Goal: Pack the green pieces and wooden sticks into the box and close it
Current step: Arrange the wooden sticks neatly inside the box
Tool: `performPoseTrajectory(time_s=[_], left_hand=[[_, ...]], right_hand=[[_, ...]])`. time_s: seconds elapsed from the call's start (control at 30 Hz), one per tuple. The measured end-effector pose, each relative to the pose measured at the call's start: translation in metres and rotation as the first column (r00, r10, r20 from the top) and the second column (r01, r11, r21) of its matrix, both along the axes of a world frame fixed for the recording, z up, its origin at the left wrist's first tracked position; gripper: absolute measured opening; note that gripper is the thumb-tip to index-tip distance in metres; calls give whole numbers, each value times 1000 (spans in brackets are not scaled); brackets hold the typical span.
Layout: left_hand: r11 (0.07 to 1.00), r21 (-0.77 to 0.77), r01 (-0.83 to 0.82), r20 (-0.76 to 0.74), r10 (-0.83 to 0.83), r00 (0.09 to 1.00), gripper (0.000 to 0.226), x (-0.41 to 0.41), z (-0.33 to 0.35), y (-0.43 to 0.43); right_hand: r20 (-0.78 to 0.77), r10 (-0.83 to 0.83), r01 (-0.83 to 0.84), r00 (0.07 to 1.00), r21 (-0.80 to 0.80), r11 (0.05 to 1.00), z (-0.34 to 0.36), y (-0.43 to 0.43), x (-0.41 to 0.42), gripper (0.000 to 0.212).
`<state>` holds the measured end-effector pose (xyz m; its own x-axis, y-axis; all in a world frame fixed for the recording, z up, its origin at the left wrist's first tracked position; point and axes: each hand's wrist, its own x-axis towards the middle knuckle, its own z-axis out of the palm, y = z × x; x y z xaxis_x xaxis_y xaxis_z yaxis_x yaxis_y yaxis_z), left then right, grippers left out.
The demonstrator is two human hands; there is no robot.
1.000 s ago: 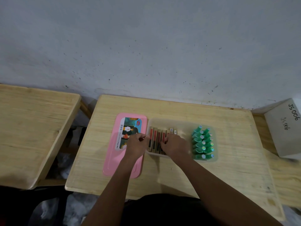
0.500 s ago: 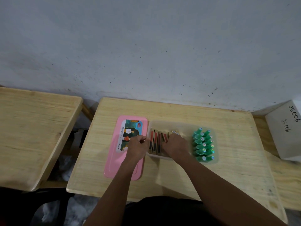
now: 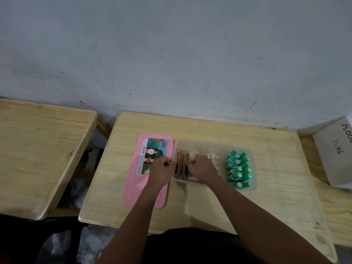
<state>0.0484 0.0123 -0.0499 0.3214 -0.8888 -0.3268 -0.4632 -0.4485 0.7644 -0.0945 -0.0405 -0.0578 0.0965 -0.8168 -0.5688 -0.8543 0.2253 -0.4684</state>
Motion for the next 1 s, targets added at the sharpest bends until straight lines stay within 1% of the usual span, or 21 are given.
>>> performPoseTrajectory(time_s=[0.1, 0.2, 0.33, 0.47, 0.57, 0.63, 0.73, 0.8, 0.87, 0.93, 1.0], left_hand=[[1000, 13, 3, -8, -3, 1000, 23, 0, -2, 0], [1000, 14, 7, 0, -7, 1000, 23, 1, -3, -1], [1000, 14, 10, 16, -11, 1000, 23, 0, -4, -1], [1000, 14, 15, 30, -15, 999, 23, 0, -3, 0], [1000, 15, 16, 28, -17, 999, 22, 0, -2, 0], [1000, 10, 8, 14, -8, 1000, 21, 0, -2, 0], [1000, 0, -10, -3, 10, 1000, 22, 0, -2, 0], [1000, -4, -9, 1, 9, 1000, 22, 0, -2, 0], [1000, 0, -7, 0, 7, 1000, 23, 0, -2, -1], [1000, 5, -15, -6, 15, 1000, 23, 0, -2, -1], [1000, 7, -19, -11, 19, 1000, 23, 0, -2, 0]], right_hand=[[45, 6, -7, 999, 31, 999, -1, -2, -1, 32], [75, 1, -2, 997, 16, 1000, -5, -1, 1, 30], [59, 12, -11, 998, -19, 1000, -5, 2, 3, 30], [64, 19, -18, 998, -17, 1000, -5, 1, 2, 29], [40, 73, -72, 997, -13, 997, -4, 2, 0, 29], [-9, 58, -58, 998, -51, 997, 0, 3, -5, 28], [-202, -24, -23, 979, -228, 973, 9, -1, -20, 28], [-300, -12, -63, 954, -237, 969, 14, -4, -29, 25], [-378, 57, -144, 924, -208, 967, 13, -3, -34, 19], [-436, 109, -223, 894, -221, 949, 9, 2, -32, 18], [-460, 130, -272, 878, -258, 927, 6, 7, -29, 19]])
